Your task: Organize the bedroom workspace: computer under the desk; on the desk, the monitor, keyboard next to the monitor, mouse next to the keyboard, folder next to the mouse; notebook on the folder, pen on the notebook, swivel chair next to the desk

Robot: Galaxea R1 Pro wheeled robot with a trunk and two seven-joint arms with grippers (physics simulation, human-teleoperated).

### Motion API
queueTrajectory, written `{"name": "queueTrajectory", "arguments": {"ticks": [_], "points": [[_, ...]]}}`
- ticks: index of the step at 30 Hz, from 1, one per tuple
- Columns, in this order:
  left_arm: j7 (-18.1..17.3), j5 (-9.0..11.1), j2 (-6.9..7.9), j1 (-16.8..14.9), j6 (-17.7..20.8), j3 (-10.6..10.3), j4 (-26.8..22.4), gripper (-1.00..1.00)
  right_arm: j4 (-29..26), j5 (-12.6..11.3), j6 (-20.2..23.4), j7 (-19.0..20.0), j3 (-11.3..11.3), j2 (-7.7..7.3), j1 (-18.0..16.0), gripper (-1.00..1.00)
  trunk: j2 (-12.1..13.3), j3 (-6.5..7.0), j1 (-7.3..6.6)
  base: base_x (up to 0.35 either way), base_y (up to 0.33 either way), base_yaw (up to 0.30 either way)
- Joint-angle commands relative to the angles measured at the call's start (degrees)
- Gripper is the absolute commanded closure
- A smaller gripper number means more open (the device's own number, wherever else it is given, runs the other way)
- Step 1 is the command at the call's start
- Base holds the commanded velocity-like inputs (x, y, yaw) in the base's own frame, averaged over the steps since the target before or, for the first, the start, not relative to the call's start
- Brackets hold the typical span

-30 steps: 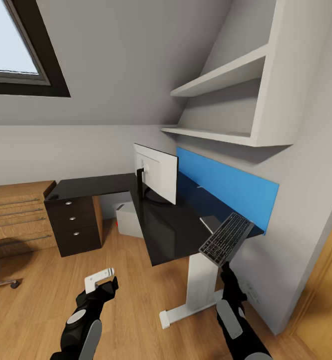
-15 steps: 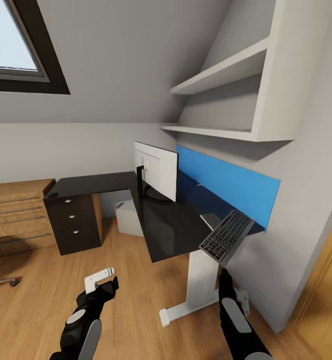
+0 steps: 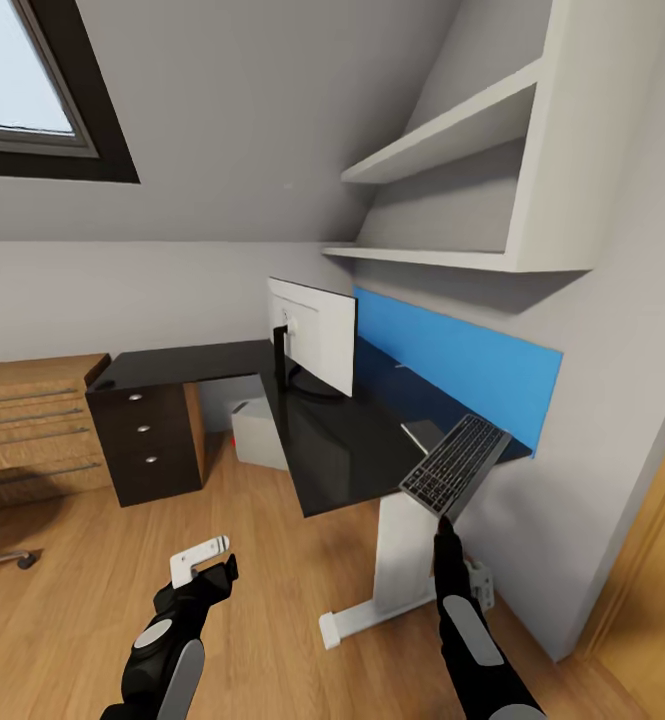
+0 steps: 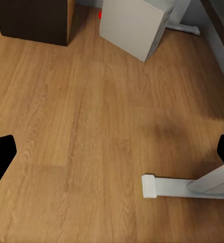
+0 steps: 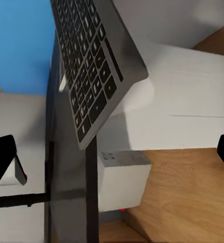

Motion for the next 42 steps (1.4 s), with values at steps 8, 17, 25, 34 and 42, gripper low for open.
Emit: {"name": "queueTrajectory", "arguments": {"ticks": [8,17,25,34,42], "points": [[0.53,0.6,0.0,-0.09,0.11,-0.08,-0.08,-1.0,0.06,-0.55,-0.44,1.0,4.32,0.05,-0.05,-1.0,-3.26,-1.5,1.76,0.0,0.0,0.0],[0.53,0.6,-0.06,-0.06,0.1,-0.16,-0.01,-1.0,-0.07,-1.08,-0.23,1.03,4.47,0.05,-0.05,-1.0,-6.87,-3.12,3.74,0.0,0.0,0.0],[0.53,0.6,-0.06,-0.08,0.12,-0.17,-0.01,-1.0,-0.1,-1.13,-0.23,1.03,4.48,0.05,-0.05,-1.0,-10.08,-4.56,5.49,0.0,0.0,0.0],[0.53,0.6,-0.07,-0.06,0.12,-0.23,0.16,-1.0,-0.27,-0.99,-0.32,1.11,4.41,0.05,-0.05,-1.0,-13.69,-6.17,7.47,0.0,0.0,0.0],[0.53,0.6,-0.07,-0.07,0.12,-0.25,0.22,-1.0,-0.27,-0.96,-0.33,4.37,4.43,0.05,-0.05,-1.0,-16.89,-7.61,9.23,0.0,0.0,0.0]]}}
